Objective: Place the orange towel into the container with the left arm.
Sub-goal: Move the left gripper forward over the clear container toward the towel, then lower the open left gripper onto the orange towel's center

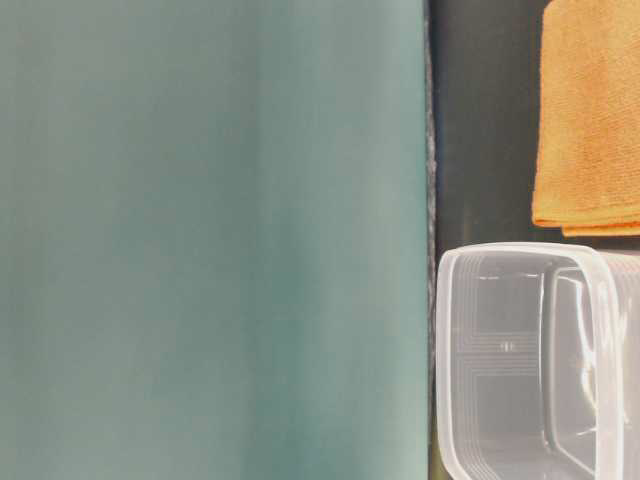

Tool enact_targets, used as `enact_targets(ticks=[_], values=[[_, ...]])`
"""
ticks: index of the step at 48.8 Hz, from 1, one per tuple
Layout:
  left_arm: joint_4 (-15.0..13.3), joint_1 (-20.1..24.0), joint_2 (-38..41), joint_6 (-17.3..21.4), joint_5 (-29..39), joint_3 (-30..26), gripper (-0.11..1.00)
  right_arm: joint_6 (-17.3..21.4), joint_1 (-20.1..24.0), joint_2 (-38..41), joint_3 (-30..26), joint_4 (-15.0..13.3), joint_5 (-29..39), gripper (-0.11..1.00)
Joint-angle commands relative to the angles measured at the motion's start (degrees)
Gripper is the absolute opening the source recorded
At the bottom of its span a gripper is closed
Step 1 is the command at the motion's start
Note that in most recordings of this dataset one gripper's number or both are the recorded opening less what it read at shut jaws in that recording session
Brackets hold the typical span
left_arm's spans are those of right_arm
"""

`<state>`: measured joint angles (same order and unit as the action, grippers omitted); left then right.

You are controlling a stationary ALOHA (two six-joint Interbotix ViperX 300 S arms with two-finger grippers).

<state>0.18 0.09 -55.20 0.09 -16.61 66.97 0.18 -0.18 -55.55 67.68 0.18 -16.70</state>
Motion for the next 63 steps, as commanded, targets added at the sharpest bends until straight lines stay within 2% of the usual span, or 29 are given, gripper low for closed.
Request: enact_targets(ticks=[1,4,7,19,25,37,40,43,49,53,56,63], values=[[2.4,0.2,2.5,-2.1,3.0,-1.2,0.06,1.0,0.4,0.4,-1.1,0.4,-0.4,0.01],[2.4,0.0,4.0,-3.5,6.0,-2.7,0.05,1.1,0.4,-0.3,-1.1,1.6,0.0,0.07],[2.4,-0.2,5.6,-4.7,8.2,-5.0,0.01,1.7,0.4,-1.1,-1.1,1.8,0.6,0.01],[2.4,0.5,12.3,-4.7,15.6,-13.4,0.01,4.0,0.5,-4.0,-1.1,1.8,6.2,0.00],[2.4,0.4,16.4,-4.6,21.6,-18.3,0.01,4.0,0.5,-4.8,-1.1,1.8,10.3,0.00],[2.5,0.6,24.3,-4.3,30.8,-27.5,0.01,4.0,0.5,-6.3,-0.4,1.8,13.3,0.02],[2.5,0.7,26.4,-4.2,32.5,-29.5,0.01,4.0,0.5,-6.7,-0.2,1.8,14.5,0.08],[2.4,0.8,29.0,-4.0,34.0,-31.7,0.01,4.0,0.5,-7.2,0.3,1.8,16.0,0.20],[2.4,1.5,33.6,-3.3,36.2,-35.6,0.02,4.0,0.5,-8.6,1.5,1.8,19.4,0.56],[2.5,2.2,36.7,-3.3,38.5,-38.4,0.07,4.0,0.5,-9.8,1.5,1.8,20.6,0.75],[2.4,2.6,39.8,-3.3,41.6,-41.0,0.16,4.0,0.5,-10.6,1.6,1.8,21.3,0.79],[2.4,3.1,46.8,-3.3,49.0,-47.7,0.53,4.0,0.4,-12.4,2.1,1.8,22.3,0.74]])
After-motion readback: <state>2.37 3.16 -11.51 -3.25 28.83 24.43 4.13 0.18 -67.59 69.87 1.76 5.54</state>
